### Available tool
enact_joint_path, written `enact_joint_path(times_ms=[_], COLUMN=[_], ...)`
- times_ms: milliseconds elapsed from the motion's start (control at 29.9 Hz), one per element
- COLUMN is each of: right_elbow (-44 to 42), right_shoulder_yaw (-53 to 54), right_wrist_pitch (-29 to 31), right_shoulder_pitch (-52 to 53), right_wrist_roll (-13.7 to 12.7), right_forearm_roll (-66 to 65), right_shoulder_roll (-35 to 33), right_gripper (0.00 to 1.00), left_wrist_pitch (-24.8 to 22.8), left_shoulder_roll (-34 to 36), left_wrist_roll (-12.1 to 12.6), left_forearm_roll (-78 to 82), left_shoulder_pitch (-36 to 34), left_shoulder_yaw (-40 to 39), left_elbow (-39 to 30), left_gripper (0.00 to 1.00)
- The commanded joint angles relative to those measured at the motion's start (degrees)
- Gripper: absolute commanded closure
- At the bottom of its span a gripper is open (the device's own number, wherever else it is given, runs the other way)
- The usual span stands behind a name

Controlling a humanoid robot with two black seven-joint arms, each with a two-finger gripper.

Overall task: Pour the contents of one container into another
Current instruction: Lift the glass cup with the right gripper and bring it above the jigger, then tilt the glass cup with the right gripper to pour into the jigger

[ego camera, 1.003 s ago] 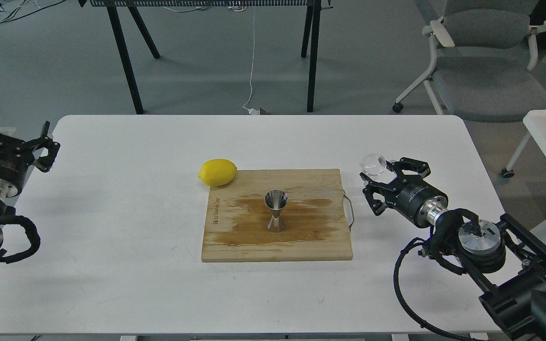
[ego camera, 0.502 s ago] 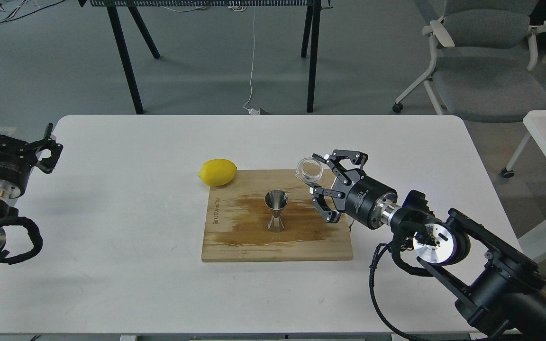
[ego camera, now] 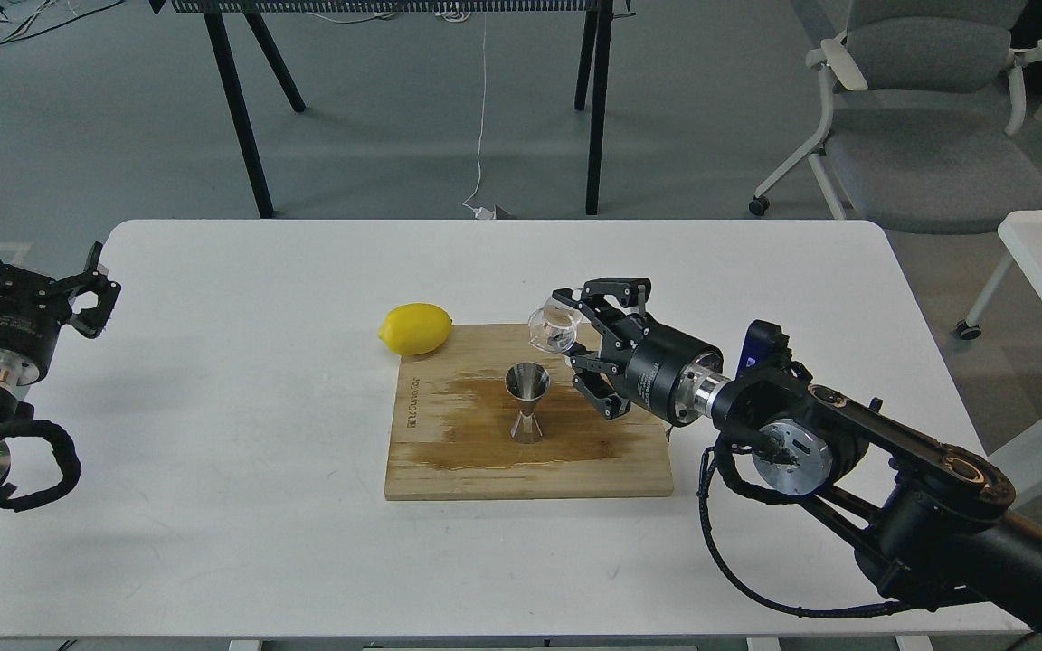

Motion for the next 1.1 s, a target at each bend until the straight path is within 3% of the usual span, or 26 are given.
enact_joint_path(times_ms=[0,1070], right_elbow=[-1.6,-4.6], right_shoulder_yaw=[-2.0,-14.6], right_wrist_pitch=[-0.1,-0.1], right_shoulder_pitch=[1.6,14.5], right_wrist_roll=[0.1,0.2], right_forearm_roll=[-1.1,-10.2], right_shoulder_roll=[0.1,-1.5], right_gripper=[0.62,0.62], left_wrist_pitch=[0.0,0.0], left_shoulder_roll=[-0.1,-0.2], left_wrist_roll=[0.0,0.0], left_forearm_roll=[0.0,0.0], left_shoulder_pitch=[0.0,0.0], left_shoulder_yaw=[0.0,-0.1], left_elbow=[0.0,0.0], left_gripper=[0.01,0.01])
